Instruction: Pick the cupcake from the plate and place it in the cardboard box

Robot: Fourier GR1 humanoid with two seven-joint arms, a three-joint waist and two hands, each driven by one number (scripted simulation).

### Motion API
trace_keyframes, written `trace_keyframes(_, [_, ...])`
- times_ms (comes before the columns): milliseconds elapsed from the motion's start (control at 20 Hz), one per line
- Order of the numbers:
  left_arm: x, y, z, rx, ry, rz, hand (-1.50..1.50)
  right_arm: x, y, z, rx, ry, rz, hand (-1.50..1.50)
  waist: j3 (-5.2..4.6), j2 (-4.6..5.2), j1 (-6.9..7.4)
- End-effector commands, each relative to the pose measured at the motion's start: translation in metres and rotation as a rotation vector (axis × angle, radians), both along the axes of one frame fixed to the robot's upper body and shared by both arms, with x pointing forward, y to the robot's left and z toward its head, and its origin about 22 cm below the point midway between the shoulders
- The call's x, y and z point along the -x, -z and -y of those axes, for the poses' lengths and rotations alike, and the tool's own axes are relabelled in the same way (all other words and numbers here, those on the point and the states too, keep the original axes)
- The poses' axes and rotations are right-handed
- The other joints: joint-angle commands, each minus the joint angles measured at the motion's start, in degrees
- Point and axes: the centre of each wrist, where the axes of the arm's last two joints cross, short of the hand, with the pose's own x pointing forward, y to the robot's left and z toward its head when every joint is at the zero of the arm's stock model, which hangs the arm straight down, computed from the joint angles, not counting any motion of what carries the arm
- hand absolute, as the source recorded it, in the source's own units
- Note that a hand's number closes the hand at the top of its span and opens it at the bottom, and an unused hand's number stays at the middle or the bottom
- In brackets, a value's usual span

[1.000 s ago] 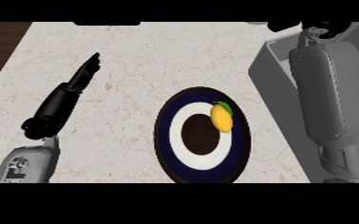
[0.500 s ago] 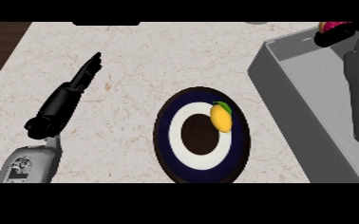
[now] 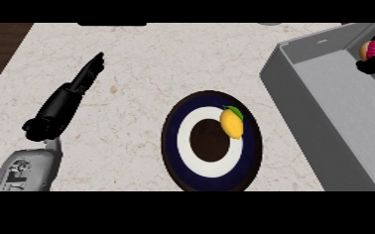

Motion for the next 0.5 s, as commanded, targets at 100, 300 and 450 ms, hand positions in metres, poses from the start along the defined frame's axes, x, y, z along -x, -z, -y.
trace_keyframes(100, [-0.003,0.005,0.001,0.001,-0.001,-0.003,0.0,0.018,0.015,0.041,-0.142,-0.121,-0.112,-1.5,-0.01,-0.07,-0.29])
trace_keyframes(300, [-0.008,0.002,-0.007,0.008,0.01,-0.017,0.0,0.017,0.008,0.035,-0.178,-0.223,0.039,-1.5,0.0,-0.05,-0.26])
trace_keyframes(450, [-0.003,-0.01,-0.018,0.005,-0.02,0.011,0.0,0.019,0.007,0.028,-0.271,-0.235,0.324,-1.5,0.07,-0.38,-0.7])
